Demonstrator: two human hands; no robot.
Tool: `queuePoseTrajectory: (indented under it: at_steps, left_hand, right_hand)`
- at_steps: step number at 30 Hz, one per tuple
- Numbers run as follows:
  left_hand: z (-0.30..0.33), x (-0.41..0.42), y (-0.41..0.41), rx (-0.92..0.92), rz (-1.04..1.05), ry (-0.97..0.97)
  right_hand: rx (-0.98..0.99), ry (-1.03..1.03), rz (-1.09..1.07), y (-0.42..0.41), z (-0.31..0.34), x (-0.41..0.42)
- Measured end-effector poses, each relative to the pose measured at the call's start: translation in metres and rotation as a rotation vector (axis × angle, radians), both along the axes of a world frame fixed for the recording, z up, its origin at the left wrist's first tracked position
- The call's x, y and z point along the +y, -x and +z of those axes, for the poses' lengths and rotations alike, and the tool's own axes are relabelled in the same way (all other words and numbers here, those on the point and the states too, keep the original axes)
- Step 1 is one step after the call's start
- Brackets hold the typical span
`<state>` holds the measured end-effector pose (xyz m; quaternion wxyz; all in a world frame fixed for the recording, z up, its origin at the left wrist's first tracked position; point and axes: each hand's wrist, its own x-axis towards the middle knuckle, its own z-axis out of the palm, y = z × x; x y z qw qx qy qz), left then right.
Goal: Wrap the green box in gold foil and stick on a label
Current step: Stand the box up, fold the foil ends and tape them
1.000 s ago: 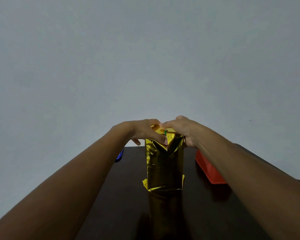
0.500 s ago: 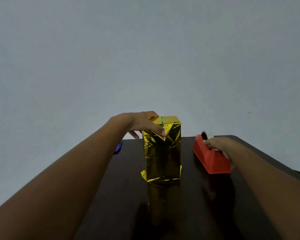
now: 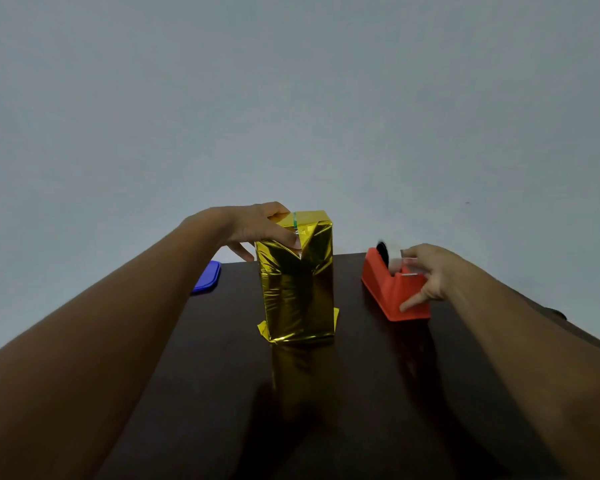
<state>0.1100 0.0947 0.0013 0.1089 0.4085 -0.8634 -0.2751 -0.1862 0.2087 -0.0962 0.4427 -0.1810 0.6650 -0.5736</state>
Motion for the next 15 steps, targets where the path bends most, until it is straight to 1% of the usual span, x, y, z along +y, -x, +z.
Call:
queuePoseTrajectory:
  at_steps: [4,8,15]
  left_hand:
    - [0.0,0.002,-0.002,-0.003,-0.003,0.002]
    - [-0.001,0.002,-0.002,0.013,-0.002,-0.008]
    - [-0.002,-0.001,0.0,0.017,-0.007,-0.011]
  right_hand:
    - [-0.047,0.076,-0.092,-0.013,-0.02,0.018]
    - [0.066,0.13,-0.235,-0.026,-0.05,0.025]
    - [0.214,0.192,-0.317,-0.032,-0.07,0.024]
